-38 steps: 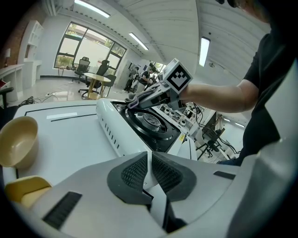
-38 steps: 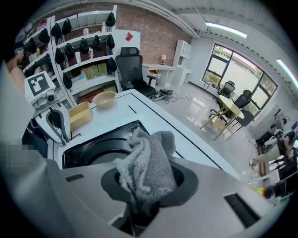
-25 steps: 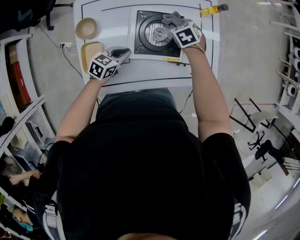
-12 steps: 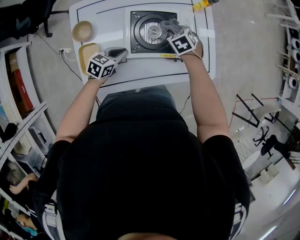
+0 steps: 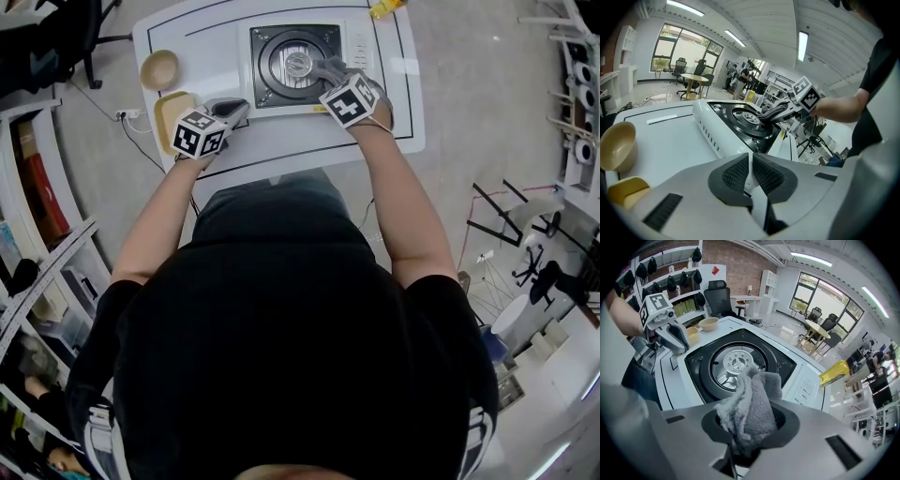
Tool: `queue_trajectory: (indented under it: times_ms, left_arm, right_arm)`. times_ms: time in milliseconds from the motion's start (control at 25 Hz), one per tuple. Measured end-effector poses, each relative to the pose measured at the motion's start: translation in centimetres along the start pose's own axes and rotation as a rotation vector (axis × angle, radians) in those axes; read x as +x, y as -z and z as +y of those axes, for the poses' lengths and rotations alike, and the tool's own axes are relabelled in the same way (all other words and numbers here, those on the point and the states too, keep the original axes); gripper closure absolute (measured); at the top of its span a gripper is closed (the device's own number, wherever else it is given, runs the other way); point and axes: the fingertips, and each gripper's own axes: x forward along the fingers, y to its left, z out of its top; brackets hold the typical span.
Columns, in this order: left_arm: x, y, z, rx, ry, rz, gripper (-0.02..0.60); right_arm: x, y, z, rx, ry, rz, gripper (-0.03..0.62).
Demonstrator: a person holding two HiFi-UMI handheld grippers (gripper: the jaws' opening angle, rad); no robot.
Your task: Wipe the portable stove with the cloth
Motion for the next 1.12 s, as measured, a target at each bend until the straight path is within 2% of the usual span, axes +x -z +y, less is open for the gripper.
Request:
queue_trajectory:
  times_ms: [520, 640, 880, 1120]
  left_arm:
    - [-0.5, 0.0, -1.2, 0.017, -0.01, 0.019, 0.54]
    - [-0.5, 0.2, -1.1, -0.003, -0.016, 0.023, 0.54]
    - [-0.9, 0.2, -1.4, 0.0, -0.028, 0.055, 0.538]
    - [-2.9, -0.9, -1.2, -0.007, -0.035, 0.019, 0.538]
  right_arm:
    - [-1.5, 1.0, 3.2, -0.047, -0.026, 0.013, 0.485]
    - [-1.6, 1.0, 3.2, -0.036, -0.027, -0.002, 0.485]
    - [-3.2, 0.8, 3.3, 0.045, -0.05, -0.064, 0.485]
    - [-6.3, 0.1, 2.6, 0.218, -0.076, -0.182, 0.484]
